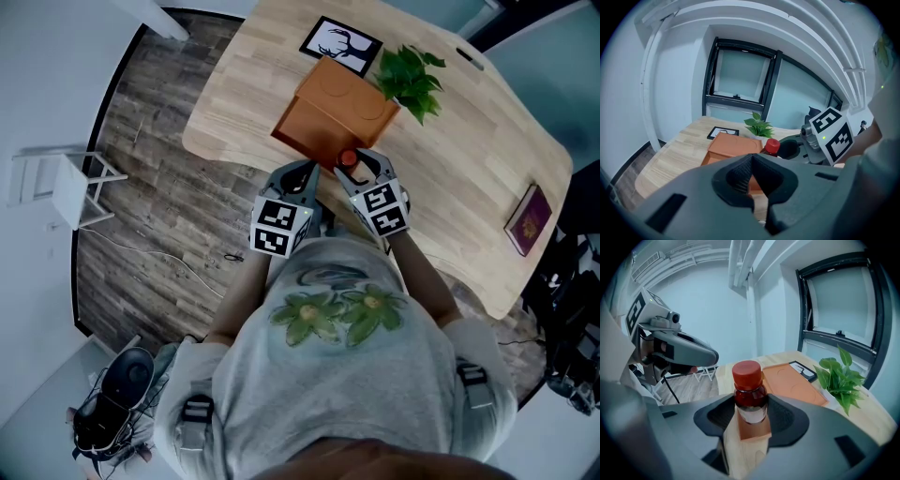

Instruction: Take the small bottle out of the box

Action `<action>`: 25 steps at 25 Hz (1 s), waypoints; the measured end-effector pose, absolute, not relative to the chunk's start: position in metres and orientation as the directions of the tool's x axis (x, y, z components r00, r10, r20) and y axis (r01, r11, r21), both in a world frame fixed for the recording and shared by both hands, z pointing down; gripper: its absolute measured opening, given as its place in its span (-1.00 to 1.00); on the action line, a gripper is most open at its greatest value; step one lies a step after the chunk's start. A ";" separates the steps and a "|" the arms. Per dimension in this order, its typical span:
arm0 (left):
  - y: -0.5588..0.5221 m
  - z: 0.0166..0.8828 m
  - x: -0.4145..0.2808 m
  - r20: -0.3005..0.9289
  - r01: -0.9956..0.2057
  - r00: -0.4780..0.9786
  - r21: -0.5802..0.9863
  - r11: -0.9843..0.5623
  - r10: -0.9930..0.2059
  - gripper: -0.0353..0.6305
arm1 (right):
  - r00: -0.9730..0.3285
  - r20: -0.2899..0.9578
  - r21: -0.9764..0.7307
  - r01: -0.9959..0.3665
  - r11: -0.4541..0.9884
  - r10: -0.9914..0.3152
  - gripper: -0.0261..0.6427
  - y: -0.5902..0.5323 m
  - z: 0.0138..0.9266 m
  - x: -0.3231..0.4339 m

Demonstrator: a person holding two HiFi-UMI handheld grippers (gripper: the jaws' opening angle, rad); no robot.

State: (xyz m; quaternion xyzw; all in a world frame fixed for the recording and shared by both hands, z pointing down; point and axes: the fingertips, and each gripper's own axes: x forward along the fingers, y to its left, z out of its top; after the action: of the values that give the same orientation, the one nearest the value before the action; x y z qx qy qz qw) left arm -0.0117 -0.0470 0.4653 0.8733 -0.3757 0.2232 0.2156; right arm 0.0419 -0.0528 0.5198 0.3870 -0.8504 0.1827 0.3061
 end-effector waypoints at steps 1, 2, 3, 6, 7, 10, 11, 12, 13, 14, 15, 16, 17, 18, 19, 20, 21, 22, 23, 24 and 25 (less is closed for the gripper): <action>-0.047 0.466 -0.012 0.551 -0.751 0.619 0.208 -0.626 -0.560 -0.87 | -0.517 0.658 -0.074 -0.769 0.635 -0.548 -0.28 -0.052 0.517 0.041; -0.047 0.466 -0.012 0.551 -0.750 0.620 0.207 -0.628 -0.559 -0.87 | -0.520 0.654 -0.075 -0.767 0.637 -0.549 -0.28 -0.051 0.514 0.041; -0.047 0.466 -0.011 0.551 -0.750 0.620 0.206 -0.629 -0.559 -0.87 | -0.524 0.650 -0.076 -0.765 0.639 -0.550 -0.28 -0.050 0.512 0.040; -0.048 0.463 -0.009 0.549 -0.750 0.620 0.207 -0.628 -0.560 -0.87 | -0.536 0.639 -0.082 -0.760 0.645 -0.551 -0.28 -0.046 0.503 0.040; -0.048 0.461 -0.008 0.547 -0.751 0.620 0.208 -0.627 -0.562 -0.87 | -0.540 0.636 -0.083 -0.758 0.646 -0.552 -0.28 -0.045 0.501 0.039; -0.048 0.462 -0.007 0.548 -0.750 0.620 0.205 -0.628 -0.562 -0.87 | -0.549 0.626 -0.087 -0.754 0.651 -0.553 -0.28 -0.043 0.494 0.039; -0.048 0.462 -0.007 0.550 -0.750 0.620 0.203 -0.630 -0.560 -0.87 | -0.552 0.624 -0.087 -0.753 0.652 -0.554 -0.28 -0.043 0.491 0.039; -0.047 0.462 -0.007 0.549 -0.750 0.620 0.203 -0.630 -0.560 -0.87 | -0.553 0.621 -0.087 -0.752 0.653 -0.555 -0.28 -0.042 0.489 0.039; -0.047 0.461 -0.006 0.548 -0.750 0.620 0.203 -0.629 -0.561 -0.87 | -0.555 0.618 -0.087 -0.752 0.653 -0.557 -0.28 -0.042 0.487 0.039; -0.047 0.461 -0.006 0.548 -0.750 0.620 0.203 -0.629 -0.562 -0.87 | -0.557 0.614 -0.087 -0.752 0.653 -0.559 -0.28 -0.041 0.485 0.039; -0.047 0.461 -0.006 0.549 -0.750 0.620 0.203 -0.630 -0.561 -0.87 | -0.558 0.611 -0.086 -0.753 0.653 -0.562 -0.28 -0.041 0.482 0.039; -0.046 0.461 -0.006 0.550 -0.749 0.620 0.202 -0.631 -0.560 -0.87 | -0.558 0.607 -0.086 -0.753 0.652 -0.565 -0.28 -0.040 0.480 0.039; -0.045 0.462 -0.006 0.552 -0.748 0.620 0.201 -0.633 -0.558 -0.87 | -0.559 0.604 -0.084 -0.754 0.652 -0.569 -0.28 -0.040 0.478 0.039; -0.045 0.462 -0.006 0.553 -0.747 0.620 0.200 -0.634 -0.556 -0.87 | -0.560 0.600 -0.083 -0.754 0.652 -0.571 -0.28 -0.039 0.477 0.039; -0.044 0.462 -0.005 0.553 -0.746 0.621 0.200 -0.635 -0.556 -0.87 | -0.560 0.598 -0.082 -0.754 0.652 -0.573 -0.28 -0.039 0.475 0.040; -0.044 0.461 -0.004 0.551 -0.746 0.622 0.200 -0.636 -0.556 -0.87 | -0.561 0.596 -0.080 -0.753 0.653 -0.574 -0.28 -0.038 0.473 0.040; -0.044 0.460 -0.003 0.550 -0.745 0.623 0.200 -0.637 -0.557 -0.87 | -0.562 0.594 -0.078 -0.753 0.654 -0.576 -0.28 -0.037 0.472 0.040; -0.044 0.460 -0.002 0.549 -0.744 0.624 0.199 -0.638 -0.556 -0.87 | -0.562 0.591 -0.075 -0.753 0.654 -0.579 -0.28 -0.037 0.470 0.040; -0.044 0.460 -0.002 0.548 -0.743 0.625 0.199 -0.639 -0.556 -0.87 | -0.562 0.587 -0.072 -0.752 0.655 -0.582 -0.28 -0.037 0.469 0.040; -0.044 0.460 -0.001 0.548 -0.743 0.625 0.198 -0.640 -0.556 -0.87 | -0.563 0.584 -0.069 -0.752 0.655 -0.585 -0.28 -0.037 0.468 0.041; -0.043 0.459 0.000 0.548 -0.742 0.625 0.197 -0.641 -0.556 -0.87 | -0.563 0.581 -0.066 -0.752 0.655 -0.588 -0.28 -0.036 0.467 0.041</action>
State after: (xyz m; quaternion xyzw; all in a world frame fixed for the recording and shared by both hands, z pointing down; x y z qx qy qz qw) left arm -0.0003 -0.0434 0.4592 0.8773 -0.3699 0.2250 0.2069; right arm 0.0411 -0.0364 0.4670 0.3849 -0.8703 0.1552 0.2653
